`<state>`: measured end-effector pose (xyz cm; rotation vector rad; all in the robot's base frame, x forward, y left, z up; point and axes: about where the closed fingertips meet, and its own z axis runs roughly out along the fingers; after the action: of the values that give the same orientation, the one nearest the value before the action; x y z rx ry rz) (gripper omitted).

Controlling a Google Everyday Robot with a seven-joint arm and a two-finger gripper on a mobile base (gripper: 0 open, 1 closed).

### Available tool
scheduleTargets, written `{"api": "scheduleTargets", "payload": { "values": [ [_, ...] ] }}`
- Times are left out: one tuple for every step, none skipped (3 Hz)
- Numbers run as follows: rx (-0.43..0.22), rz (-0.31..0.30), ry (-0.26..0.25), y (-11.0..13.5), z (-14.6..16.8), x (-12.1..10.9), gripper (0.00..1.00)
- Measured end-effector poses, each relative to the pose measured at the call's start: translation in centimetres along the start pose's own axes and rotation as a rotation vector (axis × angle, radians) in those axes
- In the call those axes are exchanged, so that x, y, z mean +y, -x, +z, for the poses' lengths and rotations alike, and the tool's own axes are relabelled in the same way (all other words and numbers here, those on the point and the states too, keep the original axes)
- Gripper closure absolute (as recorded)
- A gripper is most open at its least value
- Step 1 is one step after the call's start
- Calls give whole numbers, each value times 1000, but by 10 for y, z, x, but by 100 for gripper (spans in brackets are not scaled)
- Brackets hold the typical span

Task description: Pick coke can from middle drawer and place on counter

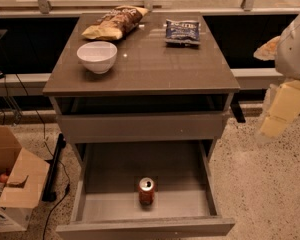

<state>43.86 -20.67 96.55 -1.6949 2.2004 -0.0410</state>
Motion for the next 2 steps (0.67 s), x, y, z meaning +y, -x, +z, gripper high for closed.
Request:
{"api": "scheduleTargets", "payload": {
  "values": [
    [-107, 10, 55, 12, 36, 15, 0],
    [-181, 32, 113, 23, 81, 32, 0]
  ]
}}
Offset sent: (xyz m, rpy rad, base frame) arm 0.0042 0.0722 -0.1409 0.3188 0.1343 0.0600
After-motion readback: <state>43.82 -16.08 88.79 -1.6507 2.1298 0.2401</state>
